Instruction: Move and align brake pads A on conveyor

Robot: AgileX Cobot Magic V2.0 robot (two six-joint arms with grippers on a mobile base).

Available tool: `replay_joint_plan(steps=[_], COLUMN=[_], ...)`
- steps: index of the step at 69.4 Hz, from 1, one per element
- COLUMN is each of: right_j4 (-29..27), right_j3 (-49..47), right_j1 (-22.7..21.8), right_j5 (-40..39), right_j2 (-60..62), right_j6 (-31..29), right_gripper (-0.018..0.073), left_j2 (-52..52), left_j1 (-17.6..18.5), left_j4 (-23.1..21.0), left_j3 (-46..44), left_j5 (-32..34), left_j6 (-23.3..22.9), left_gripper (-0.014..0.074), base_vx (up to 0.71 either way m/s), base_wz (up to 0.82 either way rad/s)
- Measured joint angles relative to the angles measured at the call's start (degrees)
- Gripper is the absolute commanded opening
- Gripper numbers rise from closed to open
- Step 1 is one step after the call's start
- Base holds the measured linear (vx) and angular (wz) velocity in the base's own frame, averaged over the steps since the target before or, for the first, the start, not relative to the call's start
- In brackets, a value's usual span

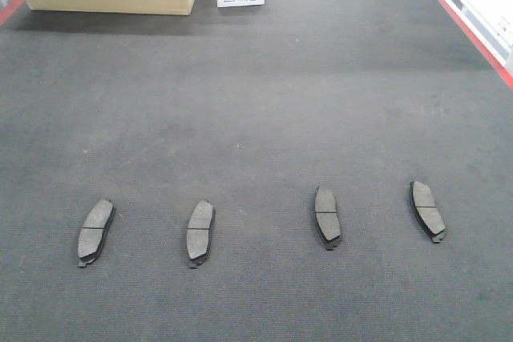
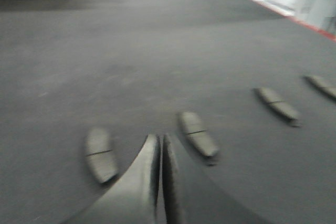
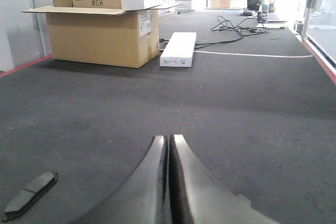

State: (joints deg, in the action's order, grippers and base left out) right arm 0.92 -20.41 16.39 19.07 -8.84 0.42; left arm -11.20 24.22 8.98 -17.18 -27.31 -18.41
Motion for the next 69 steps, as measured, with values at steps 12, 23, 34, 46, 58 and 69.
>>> replay_joint_plan(steps=[12,23,34,46,58,69], right_j4=[0.0,0.0,0.0,0.0,0.0,0.0], right_j3=[0.0,0.0,0.0,0.0,0.0,0.0], right_j1=[0.0,0.0,0.0,0.0,0.0,0.0], right_j5=[0.0,0.0,0.0,0.0,0.0,0.0], right_j2=[0.0,0.0,0.0,0.0,0.0,0.0], right_j6=[0.0,0.1,0.1,0.1,0.1,0.1], right_gripper=[-0.001,-0.001,-0.001,-0.001,-0.001,-0.001], left_j2=[0.0,0.0,1.3,9.9,11.9,11.9], left_j1=[-10.8,-18.9,-24.8,-28.0,-27.6,-25.3], left_j4=[-1.2,-4.2,-4.5,-5.5,-7.3,-7.4], left_j3=[6.1,10.6,13.2,18.0,18.7,18.7], left_j5=[9.2,15.7,16.9,18.9,20.5,20.5], left_j6=[4.1,10.2,12.3,12.9,13.1,13.2], left_gripper=[-0.0006,-0.0006,-0.0006,-0.0006,-0.0006,-0.0006], base_vx=[0.0,0.0,0.0,0.0,0.0,0.0], base_wz=[0.0,0.0,0.0,0.0,0.0,0.0])
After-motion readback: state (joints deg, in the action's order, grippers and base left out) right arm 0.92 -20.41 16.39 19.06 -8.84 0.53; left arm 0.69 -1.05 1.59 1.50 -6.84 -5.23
